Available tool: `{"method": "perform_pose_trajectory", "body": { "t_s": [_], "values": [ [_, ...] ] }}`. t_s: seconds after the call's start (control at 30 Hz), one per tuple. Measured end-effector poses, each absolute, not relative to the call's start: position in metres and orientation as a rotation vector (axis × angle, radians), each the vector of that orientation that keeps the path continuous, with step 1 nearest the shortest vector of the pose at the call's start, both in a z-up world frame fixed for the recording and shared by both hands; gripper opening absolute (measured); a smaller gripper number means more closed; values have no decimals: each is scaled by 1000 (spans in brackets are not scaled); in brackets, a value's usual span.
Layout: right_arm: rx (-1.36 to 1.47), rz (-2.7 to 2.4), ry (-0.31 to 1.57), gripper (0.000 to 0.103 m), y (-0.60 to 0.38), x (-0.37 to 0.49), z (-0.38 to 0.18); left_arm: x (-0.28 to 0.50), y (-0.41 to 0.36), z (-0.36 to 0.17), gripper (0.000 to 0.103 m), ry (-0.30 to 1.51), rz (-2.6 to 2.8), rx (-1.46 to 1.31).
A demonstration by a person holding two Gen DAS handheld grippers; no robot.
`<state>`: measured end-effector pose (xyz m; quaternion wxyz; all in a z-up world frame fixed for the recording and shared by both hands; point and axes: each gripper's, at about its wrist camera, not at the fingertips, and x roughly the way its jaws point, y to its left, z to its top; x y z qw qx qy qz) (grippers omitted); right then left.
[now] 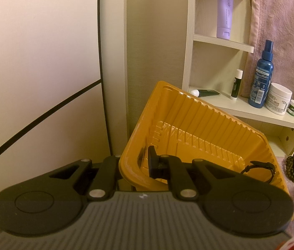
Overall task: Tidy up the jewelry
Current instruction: 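Grasp the small silver earring from the pile with the right tool, then carry the earring into the orange tray and open the right tool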
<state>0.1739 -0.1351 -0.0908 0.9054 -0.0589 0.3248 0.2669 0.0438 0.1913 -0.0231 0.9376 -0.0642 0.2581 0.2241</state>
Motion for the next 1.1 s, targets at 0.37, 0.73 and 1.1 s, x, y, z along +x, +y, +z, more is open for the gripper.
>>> {"method": "perform_pose_trajectory", "body": {
  "t_s": [0.37,0.73,1.1],
  "values": [
    [-83,599,617,8,-128,167,-57,44,191,-23,10,527,458,-133],
    [-39,699,563,8,-100,161,-24,40,191,-22,10,520,451,-136],
    [-36,838,548,8,-46,147,-12,37,193,-21,10,516,446,-148]
  ]
}}
